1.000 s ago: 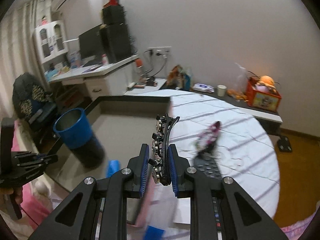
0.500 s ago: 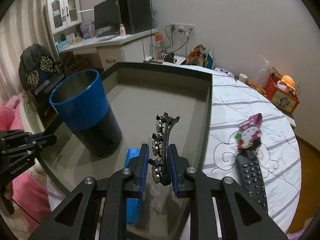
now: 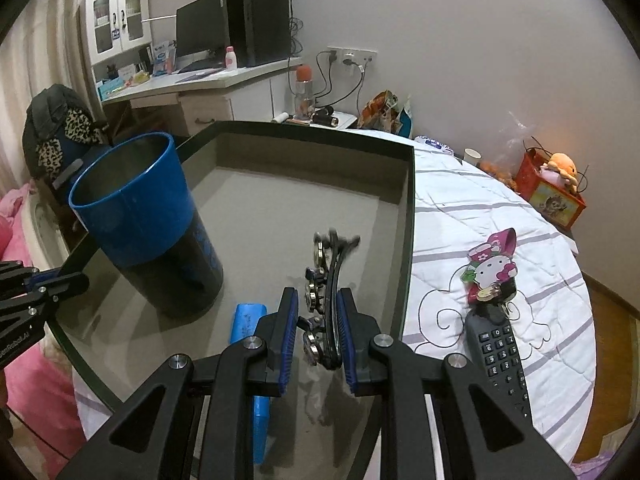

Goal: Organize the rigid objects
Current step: 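Carry the keys into the tray and open the right tool, then move the open right tool back toward the black remote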

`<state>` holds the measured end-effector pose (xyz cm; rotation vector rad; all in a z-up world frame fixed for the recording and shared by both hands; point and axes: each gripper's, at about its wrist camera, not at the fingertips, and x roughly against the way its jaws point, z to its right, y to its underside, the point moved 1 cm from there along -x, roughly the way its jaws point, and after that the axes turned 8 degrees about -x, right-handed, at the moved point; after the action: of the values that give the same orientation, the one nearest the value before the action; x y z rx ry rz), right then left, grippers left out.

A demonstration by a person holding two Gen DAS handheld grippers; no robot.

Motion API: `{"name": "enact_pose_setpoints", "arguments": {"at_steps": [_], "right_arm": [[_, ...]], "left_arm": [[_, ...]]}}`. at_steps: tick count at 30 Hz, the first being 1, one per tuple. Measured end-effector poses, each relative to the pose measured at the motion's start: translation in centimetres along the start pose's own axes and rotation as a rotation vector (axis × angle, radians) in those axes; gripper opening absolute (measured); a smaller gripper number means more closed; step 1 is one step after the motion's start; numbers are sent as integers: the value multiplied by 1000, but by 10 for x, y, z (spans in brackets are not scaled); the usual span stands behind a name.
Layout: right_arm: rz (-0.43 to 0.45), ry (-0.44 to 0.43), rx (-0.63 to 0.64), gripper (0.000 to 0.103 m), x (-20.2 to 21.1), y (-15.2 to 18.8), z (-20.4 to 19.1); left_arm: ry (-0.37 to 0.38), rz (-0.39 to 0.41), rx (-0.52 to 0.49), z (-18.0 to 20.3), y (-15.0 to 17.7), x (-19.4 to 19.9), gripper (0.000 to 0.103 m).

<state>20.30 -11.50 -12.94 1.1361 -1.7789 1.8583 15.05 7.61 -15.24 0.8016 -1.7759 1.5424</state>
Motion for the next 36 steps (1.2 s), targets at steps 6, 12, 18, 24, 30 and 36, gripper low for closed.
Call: {"name": "enact_pose_setpoints", "arguments": {"at_steps": [6, 12, 18, 24, 30, 36], "right_arm": [[31, 28, 0, 37, 6, -1, -2], [89, 52, -15, 47, 23, -2, 3], [146, 81, -39, 63, 49, -2, 14], [184, 105, -80, 63, 73, 1, 34], [179, 165, -138, 70, 88, 16, 71], [107, 215, -221, 70, 81, 42, 112]], "left_arm": [[-2, -1, 1, -1, -1, 0, 9], [-6, -2, -1, -2, -1, 1, 9], [-7, -3, -1, -2, -1, 1, 9], [-7, -3, 0, -2, -1, 1, 9], [-3, 0, 2, -3, -1, 1, 11], [-3, 0, 3, -4, 0, 0, 11]]}}
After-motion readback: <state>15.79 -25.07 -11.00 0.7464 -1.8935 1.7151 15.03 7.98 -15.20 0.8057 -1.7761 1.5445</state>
